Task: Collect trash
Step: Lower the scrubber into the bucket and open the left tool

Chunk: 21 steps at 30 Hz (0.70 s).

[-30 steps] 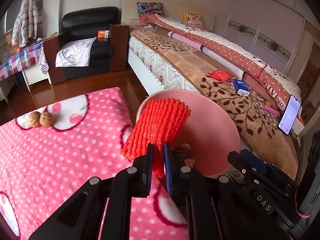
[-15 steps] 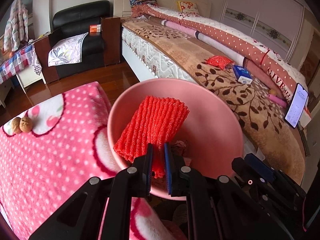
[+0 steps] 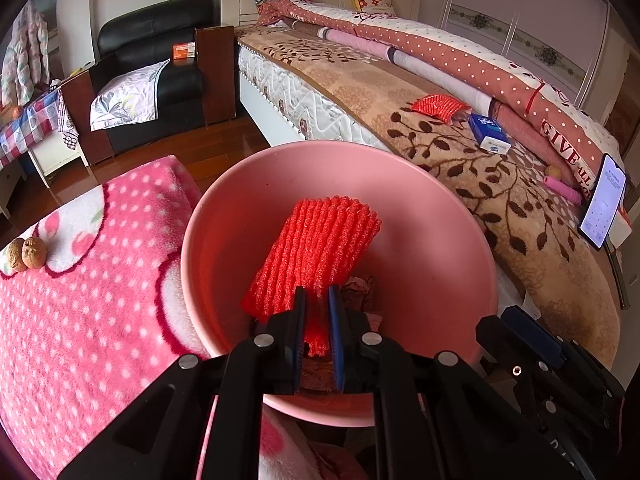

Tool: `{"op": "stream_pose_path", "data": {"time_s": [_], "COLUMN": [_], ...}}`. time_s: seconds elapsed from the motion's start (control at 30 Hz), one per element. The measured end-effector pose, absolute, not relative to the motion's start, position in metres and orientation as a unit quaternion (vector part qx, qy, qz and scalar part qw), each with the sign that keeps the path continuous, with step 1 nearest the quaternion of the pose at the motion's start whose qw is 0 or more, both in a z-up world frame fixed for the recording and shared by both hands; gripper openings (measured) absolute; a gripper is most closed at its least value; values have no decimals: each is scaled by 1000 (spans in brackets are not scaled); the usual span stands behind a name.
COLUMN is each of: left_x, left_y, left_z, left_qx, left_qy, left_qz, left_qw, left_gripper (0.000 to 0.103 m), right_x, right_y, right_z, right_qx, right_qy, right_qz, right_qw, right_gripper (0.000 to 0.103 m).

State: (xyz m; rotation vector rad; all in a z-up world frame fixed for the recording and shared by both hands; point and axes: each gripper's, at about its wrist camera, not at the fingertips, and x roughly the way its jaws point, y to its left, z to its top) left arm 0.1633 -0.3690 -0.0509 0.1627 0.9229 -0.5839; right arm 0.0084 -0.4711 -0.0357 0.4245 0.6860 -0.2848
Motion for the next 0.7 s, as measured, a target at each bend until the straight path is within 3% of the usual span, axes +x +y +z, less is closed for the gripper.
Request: {"op": "stream_pose_path", "data": {"time_s": [0.47, 0.7], "left_x": [164, 163], "left_y": [-373, -371], "left_z": [-49, -45], "left_qx": [71, 65], "left_qy": [435, 431], "left_qz": [-283, -287], "left_qw": [852, 853], "left_gripper": [17, 36], "right_x": [8, 8], "right_y": [-472, -471], "right_z": [-38, -38], "right_qx": [206, 204], "right_qy": [336, 336], "right_qz": [-137, -136], "right_qw": [909, 909], "right_gripper": [33, 33]}}
